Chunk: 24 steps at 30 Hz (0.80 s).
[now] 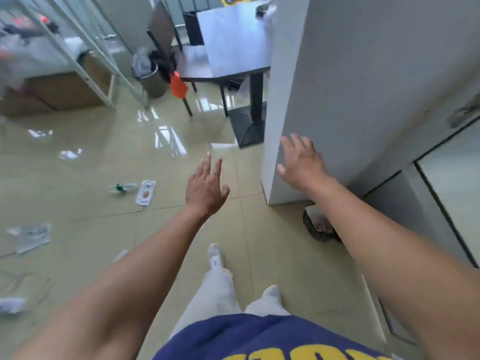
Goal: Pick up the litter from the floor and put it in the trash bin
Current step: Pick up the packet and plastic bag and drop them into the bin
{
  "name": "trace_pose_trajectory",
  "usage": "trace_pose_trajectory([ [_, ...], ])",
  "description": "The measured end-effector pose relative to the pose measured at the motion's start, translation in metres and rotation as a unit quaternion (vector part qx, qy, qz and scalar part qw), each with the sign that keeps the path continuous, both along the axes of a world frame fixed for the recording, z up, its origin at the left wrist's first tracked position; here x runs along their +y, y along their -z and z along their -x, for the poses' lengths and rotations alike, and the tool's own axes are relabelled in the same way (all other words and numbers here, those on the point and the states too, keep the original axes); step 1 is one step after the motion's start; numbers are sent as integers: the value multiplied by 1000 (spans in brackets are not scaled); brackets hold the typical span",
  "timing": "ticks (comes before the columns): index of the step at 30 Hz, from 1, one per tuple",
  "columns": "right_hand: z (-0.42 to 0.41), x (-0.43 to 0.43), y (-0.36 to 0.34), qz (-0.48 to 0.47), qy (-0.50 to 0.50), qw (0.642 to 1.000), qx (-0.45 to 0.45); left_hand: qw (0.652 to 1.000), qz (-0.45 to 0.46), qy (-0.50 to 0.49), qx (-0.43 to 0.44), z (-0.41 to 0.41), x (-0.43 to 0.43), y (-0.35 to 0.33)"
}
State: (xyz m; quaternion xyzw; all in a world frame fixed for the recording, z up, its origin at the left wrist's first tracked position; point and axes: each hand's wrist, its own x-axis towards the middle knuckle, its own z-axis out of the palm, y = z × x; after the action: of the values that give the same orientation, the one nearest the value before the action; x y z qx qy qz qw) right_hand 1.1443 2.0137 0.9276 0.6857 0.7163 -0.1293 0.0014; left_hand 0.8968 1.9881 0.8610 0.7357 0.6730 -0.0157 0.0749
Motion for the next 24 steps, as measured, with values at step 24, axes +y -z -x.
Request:
trace_pose_trajectory([
  [24,534,-86,-52,2,-404,915,7,891,-36,-452,3,480,-257,-58],
])
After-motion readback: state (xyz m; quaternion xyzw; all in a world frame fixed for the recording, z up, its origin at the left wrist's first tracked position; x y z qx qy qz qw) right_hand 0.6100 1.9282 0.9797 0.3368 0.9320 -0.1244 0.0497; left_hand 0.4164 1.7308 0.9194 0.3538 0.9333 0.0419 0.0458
